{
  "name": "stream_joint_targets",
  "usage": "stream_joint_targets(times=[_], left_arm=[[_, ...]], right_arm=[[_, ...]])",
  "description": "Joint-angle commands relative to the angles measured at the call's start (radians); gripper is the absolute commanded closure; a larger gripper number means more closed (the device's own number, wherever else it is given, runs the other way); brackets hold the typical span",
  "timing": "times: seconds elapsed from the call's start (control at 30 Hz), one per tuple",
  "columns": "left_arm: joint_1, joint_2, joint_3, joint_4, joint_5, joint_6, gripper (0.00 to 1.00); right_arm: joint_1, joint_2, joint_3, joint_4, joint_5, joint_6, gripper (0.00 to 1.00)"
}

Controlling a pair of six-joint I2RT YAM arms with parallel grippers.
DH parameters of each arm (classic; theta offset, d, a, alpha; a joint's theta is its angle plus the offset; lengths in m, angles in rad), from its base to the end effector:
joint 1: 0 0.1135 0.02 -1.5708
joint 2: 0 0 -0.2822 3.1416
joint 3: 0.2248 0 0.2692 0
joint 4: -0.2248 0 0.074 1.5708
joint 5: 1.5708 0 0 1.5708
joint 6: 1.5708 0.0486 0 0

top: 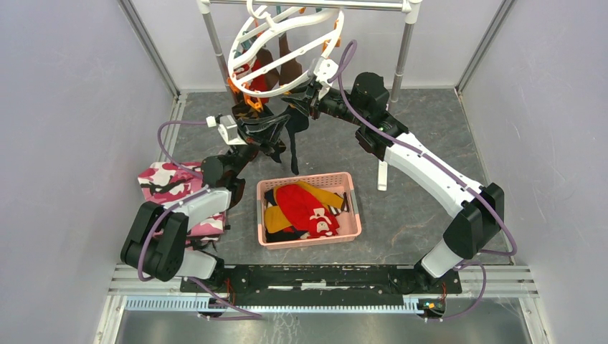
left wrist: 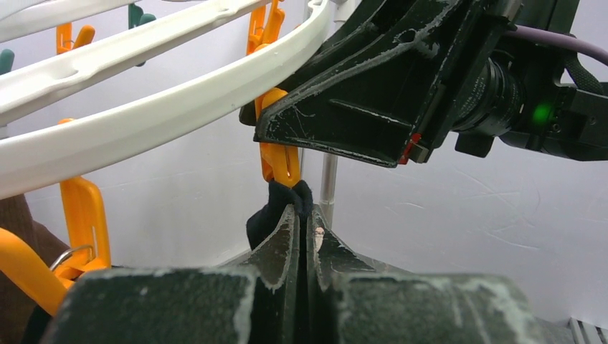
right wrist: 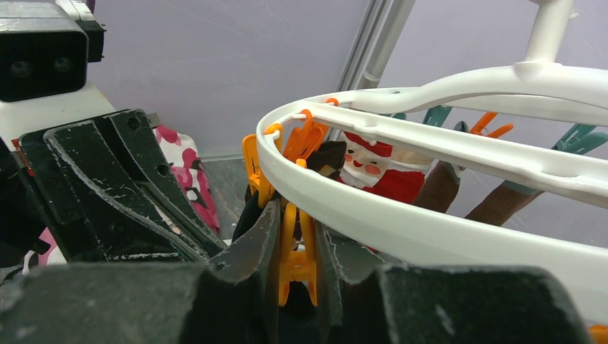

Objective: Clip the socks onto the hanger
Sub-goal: Clamp the sock onto the hanger.

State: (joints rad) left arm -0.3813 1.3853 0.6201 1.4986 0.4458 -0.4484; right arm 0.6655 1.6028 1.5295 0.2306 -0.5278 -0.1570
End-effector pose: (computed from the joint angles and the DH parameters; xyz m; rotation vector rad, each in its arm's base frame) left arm 0.2580 -0.1260 0.3312 0.4076 0.8712 -0.9541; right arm 0.3072 0.2722 0.4544 -0.9754 1.1173 0.7863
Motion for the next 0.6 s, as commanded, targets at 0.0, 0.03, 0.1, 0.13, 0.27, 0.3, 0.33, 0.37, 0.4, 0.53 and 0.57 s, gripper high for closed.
stream_joint_targets(times=[0.0, 0.03, 0.1, 0.13, 0.27, 0.3, 0.33, 0.37, 0.4, 0.53, 0.57], left_arm=[[-0.004, 0.007, 0.031, 0.239, -0.065, 0.011, 0.98], [-0.005, 0.005, 0.029, 0.237, -0.075, 0.015, 0.98], [-0.005, -0.004, 0.024, 0.238, -0.089, 0.019, 0.98], [-0.004, -0.012, 0.022, 0.238, -0.09, 0.017, 0.98], [-0.005, -0.038, 0.004, 0.239, -0.088, 0.006, 0.98], [-0.006, -0.042, 0.0, 0.239, -0.089, 0.003, 0.98], [-0.005, -0.046, -0.004, 0.238, -0.09, -0.002, 0.98], [-0.006, -0.049, -0.004, 0.238, -0.087, -0.01, 0.98], [-0.005, -0.049, -0.002, 0.239, -0.078, -0.018, 0.98], [-0.005, -0.05, 0.014, 0.239, -0.031, -0.057, 0.98], [-0.006, -0.05, 0.015, 0.238, -0.027, -0.062, 0.98]], right_arm=[[0.006, -0.015, 0.022, -0.008, -0.075, 0.033, 1.0], [0.006, -0.014, 0.021, -0.008, -0.075, 0.032, 1.0], [0.005, -0.016, 0.02, -0.01, -0.074, 0.025, 1.0], [0.005, -0.015, 0.02, -0.011, -0.068, 0.022, 1.0], [0.005, -0.014, 0.025, -0.022, -0.035, 0.001, 1.0], [0.003, -0.014, 0.026, -0.021, -0.032, 0.0, 1.0], [0.002, -0.013, 0.025, -0.02, -0.032, -0.002, 1.0], [0.003, -0.013, 0.026, -0.02, -0.03, -0.004, 1.0], [0.003, -0.012, 0.027, -0.021, -0.03, -0.004, 1.0], [0.003, -0.011, 0.032, -0.017, -0.031, -0.004, 1.0], [0.002, -0.012, 0.034, -0.017, -0.032, -0.001, 1.0]])
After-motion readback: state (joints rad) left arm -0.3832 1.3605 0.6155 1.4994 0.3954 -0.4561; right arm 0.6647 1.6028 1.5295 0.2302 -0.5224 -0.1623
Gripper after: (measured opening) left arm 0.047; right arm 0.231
